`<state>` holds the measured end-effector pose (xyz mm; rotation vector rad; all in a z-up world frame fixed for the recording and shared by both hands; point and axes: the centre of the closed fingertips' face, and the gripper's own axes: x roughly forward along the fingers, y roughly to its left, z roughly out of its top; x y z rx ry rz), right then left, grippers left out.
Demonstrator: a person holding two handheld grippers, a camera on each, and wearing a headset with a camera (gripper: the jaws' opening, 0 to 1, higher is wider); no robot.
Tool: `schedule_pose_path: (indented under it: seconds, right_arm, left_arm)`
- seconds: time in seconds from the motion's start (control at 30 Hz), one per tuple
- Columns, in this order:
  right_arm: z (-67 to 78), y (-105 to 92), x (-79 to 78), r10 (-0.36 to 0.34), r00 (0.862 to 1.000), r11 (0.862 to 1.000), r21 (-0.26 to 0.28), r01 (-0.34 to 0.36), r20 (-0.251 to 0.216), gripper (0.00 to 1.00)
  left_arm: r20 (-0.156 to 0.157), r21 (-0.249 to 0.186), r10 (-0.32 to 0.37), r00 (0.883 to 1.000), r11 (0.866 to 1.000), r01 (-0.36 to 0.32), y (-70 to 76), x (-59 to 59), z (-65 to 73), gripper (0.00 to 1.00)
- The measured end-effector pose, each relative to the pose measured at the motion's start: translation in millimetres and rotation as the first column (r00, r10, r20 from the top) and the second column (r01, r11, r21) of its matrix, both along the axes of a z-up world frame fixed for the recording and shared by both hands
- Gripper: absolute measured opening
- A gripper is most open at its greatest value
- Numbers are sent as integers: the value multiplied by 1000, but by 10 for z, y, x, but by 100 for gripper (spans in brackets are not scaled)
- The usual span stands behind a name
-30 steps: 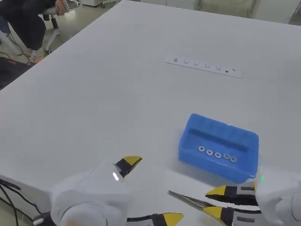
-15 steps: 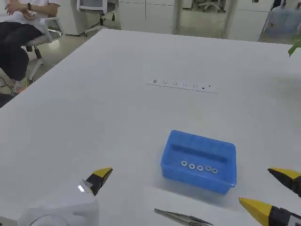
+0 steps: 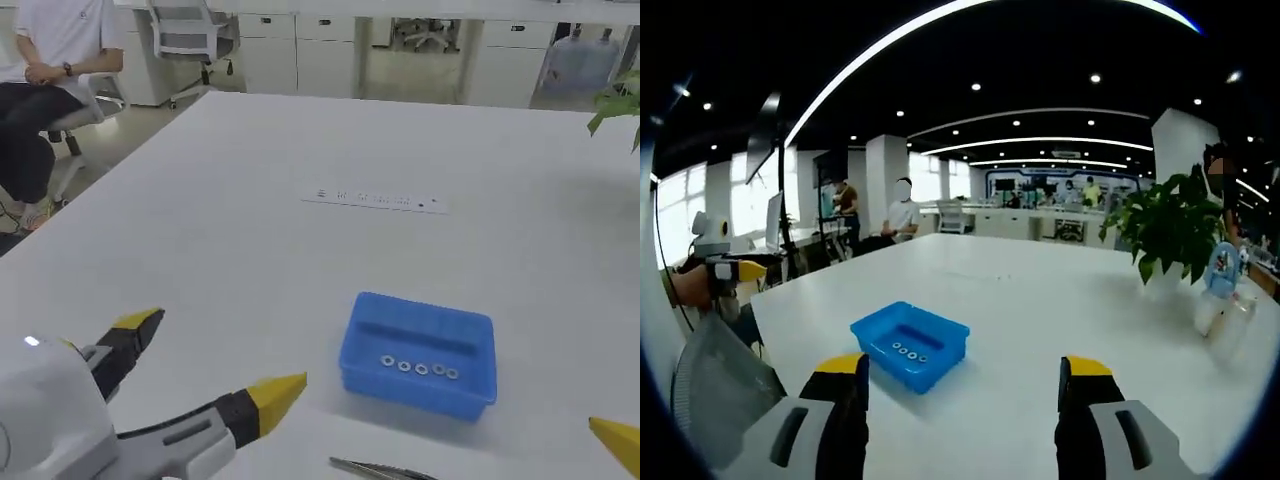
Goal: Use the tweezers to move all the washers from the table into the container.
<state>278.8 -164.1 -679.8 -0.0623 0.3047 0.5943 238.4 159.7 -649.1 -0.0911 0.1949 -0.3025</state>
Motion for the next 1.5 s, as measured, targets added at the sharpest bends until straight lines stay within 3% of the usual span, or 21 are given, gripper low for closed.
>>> schedule_pose_path:
  seconds: [0.17, 0.3, 0.57, 0.7, 0.73, 0.8, 0.83, 0.93, 0.97, 1.0, 1.1, 1.17, 1.23, 1.37, 1.47, 1.5]
  right_arm:
    - [28, -11, 35, -7, 1000, 1000, 0, 7, 4, 74]
    - [-4, -15, 24, 1, 1000, 1000, -27, -1, -2, 74]
    - [10, -33, -6, 3, 1000, 1000, -16, -3, -4, 74]
    - [-34, 41, -69, 71, 997, 997, -31, -72, -14, 74]
    - [-56, 81, -104, 104, 994, 994, -26, -105, -19, 74]
    - [-22, 226, -209, 188, 982, 980, 73, -186, -20, 76]
    - [-15, 259, -241, 214, 977, 973, 98, -211, -21, 77]
    - [-53, 297, -290, 261, 965, 958, 124, -257, -15, 77]
    - [-89, 307, -305, 263, 964, 957, 141, -255, -42, 78]
    - [-114, 306, -325, 260, 963, 957, 151, -247, -73, 79]
    - [-18, 296, -308, 241, 970, 958, 168, -232, -30, 80]
    - [-29, 265, -288, 231, 973, 961, 160, -224, -26, 81]
    - [-57, 171, -228, 178, 983, 969, 180, -168, -42, 82]
    - [-35, 58, -160, 124, 991, 966, 235, -110, -43, 82]
    - [-29, -29, -116, 101, 995, 973, 208, -96, -11, 81]
    - [-31, -128, -63, 46, 999, 982, 181, -44, -4, 81]
  left_arm:
    - [13, -23, 27, 1000, 999, -26, 31, -29, 53, 99]
    - [2, -6, 23, 1000, 1000, -23, 16, -46, 34, 99]
    - [-1, -16, 20, 1000, 1000, -20, -40, -68, 48, 99]
    - [0, -34, 50, 999, 998, -50, -97, -72, 55, 99]
    - [-3, -32, 66, 998, 997, -66, -141, -81, 57, 99]
    - [10, -40, 103, 995, 994, -102, -253, -115, 99, 99]
    - [14, -45, 114, 993, 993, -113, -303, -136, 110, 99]
    - [40, -55, 166, 985, 985, -163, -421, -207, 136, 99]
    - [27, -68, 185, 982, 981, -183, -458, -247, 110, 99]
    - [18, -79, 187, 982, 980, -185, -489, -266, 99, 99]
    - [10, -73, 184, 983, 980, -183, -558, -292, 63, 99]
    - [0, -46, 192, 981, 980, -192, -534, -274, 17, 99]
    - [-18, -56, 191, 981, 980, -192, -504, -272, 24, 99]
    - [28, -27, 186, 982, 982, -186, -420, -309, 227, 99]
    - [47, -29, 158, 986, 987, -156, -326, -258, 292, 99]
    - [5, -35, 130, 992, 991, -130, -322, -248, 268, 99]
